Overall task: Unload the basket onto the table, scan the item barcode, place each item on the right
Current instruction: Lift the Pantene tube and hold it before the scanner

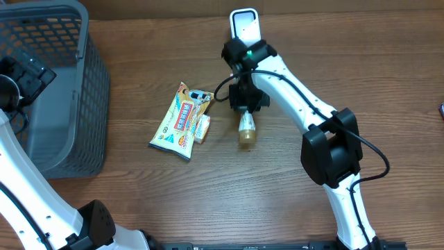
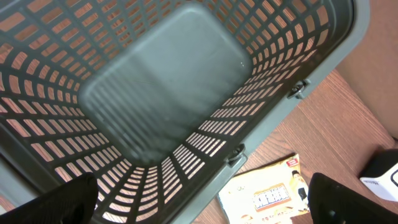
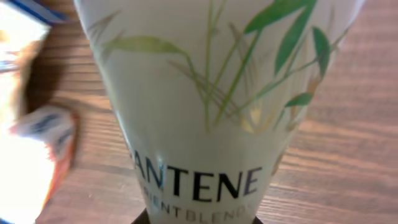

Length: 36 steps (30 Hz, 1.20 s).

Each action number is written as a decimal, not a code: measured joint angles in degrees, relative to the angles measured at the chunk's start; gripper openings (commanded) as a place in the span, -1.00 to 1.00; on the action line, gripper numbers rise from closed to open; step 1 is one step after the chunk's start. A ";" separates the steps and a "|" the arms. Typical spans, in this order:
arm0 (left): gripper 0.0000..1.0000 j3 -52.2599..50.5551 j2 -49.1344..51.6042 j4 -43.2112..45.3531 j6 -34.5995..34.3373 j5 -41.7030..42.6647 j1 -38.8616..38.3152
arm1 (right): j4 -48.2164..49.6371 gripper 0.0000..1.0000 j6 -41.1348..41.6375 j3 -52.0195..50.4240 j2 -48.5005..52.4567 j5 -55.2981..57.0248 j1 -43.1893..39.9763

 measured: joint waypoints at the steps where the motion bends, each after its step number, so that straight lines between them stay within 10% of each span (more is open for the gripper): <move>1: 1.00 0.00 0.00 0.00 0.02 0.00 0.00 | -0.15 -0.93 -1.92 1.03 0.00 -0.09 -0.09; 14: 1.00 0.00 0.00 0.00 0.02 0.00 0.00 | 5.73 -0.93 -20.44 2.56 0.04 -0.37 -4.15; 36: 1.00 0.00 0.00 0.00 0.02 0.00 0.00 | 30.80 -0.87 -17.57 4.98 0.33 3.58 -11.47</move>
